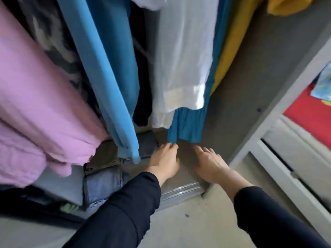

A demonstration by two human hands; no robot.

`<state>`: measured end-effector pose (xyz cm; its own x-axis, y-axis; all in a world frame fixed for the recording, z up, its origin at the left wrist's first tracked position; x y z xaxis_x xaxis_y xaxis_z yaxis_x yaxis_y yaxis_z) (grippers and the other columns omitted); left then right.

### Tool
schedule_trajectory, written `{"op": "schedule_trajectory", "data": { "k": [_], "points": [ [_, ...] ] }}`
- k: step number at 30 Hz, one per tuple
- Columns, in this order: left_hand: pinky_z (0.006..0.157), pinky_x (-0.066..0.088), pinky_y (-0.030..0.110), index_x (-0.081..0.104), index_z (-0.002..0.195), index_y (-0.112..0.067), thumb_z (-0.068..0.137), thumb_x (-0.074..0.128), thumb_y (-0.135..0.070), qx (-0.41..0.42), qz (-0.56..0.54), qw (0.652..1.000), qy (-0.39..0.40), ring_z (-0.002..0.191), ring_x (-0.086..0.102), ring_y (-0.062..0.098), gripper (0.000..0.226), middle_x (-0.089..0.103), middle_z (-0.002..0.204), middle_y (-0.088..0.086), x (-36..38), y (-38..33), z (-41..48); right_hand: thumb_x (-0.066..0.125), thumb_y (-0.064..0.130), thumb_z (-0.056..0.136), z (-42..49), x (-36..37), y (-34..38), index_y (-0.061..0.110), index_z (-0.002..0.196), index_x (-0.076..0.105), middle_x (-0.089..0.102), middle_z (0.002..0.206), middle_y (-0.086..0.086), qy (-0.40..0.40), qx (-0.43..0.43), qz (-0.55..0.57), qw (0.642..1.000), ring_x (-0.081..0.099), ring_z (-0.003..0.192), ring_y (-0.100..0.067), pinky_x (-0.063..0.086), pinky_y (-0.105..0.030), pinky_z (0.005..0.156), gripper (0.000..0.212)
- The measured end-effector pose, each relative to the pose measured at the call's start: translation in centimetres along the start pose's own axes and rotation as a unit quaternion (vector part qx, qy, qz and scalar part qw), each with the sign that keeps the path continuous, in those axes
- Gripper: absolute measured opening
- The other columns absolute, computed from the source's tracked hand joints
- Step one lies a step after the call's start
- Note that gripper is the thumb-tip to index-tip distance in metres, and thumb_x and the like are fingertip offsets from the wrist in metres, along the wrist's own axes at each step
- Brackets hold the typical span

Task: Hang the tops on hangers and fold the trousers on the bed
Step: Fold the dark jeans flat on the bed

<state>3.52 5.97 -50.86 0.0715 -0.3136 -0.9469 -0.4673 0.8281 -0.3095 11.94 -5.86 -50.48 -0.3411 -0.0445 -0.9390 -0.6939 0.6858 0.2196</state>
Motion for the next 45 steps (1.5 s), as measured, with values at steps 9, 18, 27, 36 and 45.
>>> {"op": "schedule_trajectory", "data": {
  "k": [9,18,27,36,45],
  "points": [
    [0.09,0.042,0.039,0.05,0.129,-0.021,0.091,0.046,-0.02,0.143,-0.007,0.99,0.001,0.121,0.045,0.025,0.039,0.051,0.133,0.003,-16.6,-20.6,-4.0,0.053,0.026,0.09,-19.4,-21.4,-7.4,0.021,0.153,0.015,0.037,0.15,-0.005,-0.101,0.136,0.029,0.985,0.033,0.136,-0.027,0.035,-0.039,0.106,0.075],
    [0.1,0.041,0.042,0.05,0.132,-0.02,0.09,0.046,-0.019,0.279,-0.02,0.96,-0.016,0.124,0.044,0.026,0.043,0.049,0.136,0.005,-20.6,-48.5,-5.4,0.053,0.023,0.09,-35.5,-33.5,-25.1,0.02,0.153,0.015,0.04,0.146,-0.007,-0.185,0.251,0.016,0.95,0.034,0.134,-0.028,0.036,-0.042,0.105,0.074],
    [0.098,0.042,0.041,0.052,0.13,-0.019,0.086,0.048,-0.019,0.345,-0.047,0.937,0.026,0.127,0.042,0.026,0.044,0.048,0.135,0.006,-13.2,-71.3,-4.7,0.052,0.024,0.09,-46.2,-36.6,-46.2,0.021,0.153,0.015,0.037,0.148,-0.008,-0.164,0.373,0.02,0.913,0.031,0.135,-0.03,0.035,-0.045,0.106,0.073],
    [0.101,0.04,0.04,0.05,0.131,-0.02,0.089,0.045,-0.022,0.334,-0.01,0.936,0.11,0.126,0.041,0.026,0.043,0.046,0.137,0.006,-1.2,-82.0,8.4,0.047,0.02,0.089,-38.4,-32.6,-64.6,0.02,0.154,0.011,0.036,0.148,-0.008,-0.109,0.392,0.075,0.91,0.032,0.136,-0.03,0.035,-0.041,0.104,0.074],
    [0.101,0.039,0.038,0.048,0.133,-0.02,0.09,0.044,-0.02,0.288,0.033,0.932,0.219,0.127,0.042,0.026,0.044,0.046,0.138,0.006,14.4,-91.2,25.7,0.045,0.017,0.088,-25.7,-26.8,-84.1,0.018,0.152,0.017,0.039,0.146,-0.01,-0.043,0.423,0.148,0.893,0.036,0.132,-0.031,0.039,-0.042,0.102,0.069]
  ]
}}
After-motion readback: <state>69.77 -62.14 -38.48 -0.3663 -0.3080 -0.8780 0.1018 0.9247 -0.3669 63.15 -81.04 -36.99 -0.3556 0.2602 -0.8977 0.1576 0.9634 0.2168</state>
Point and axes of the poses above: each hand's wrist, its own z-axis towards the middle knuckle, its own x-axis out of the palm, y = z × x, the point moved 5 cm from there along z, towards the middle knuckle
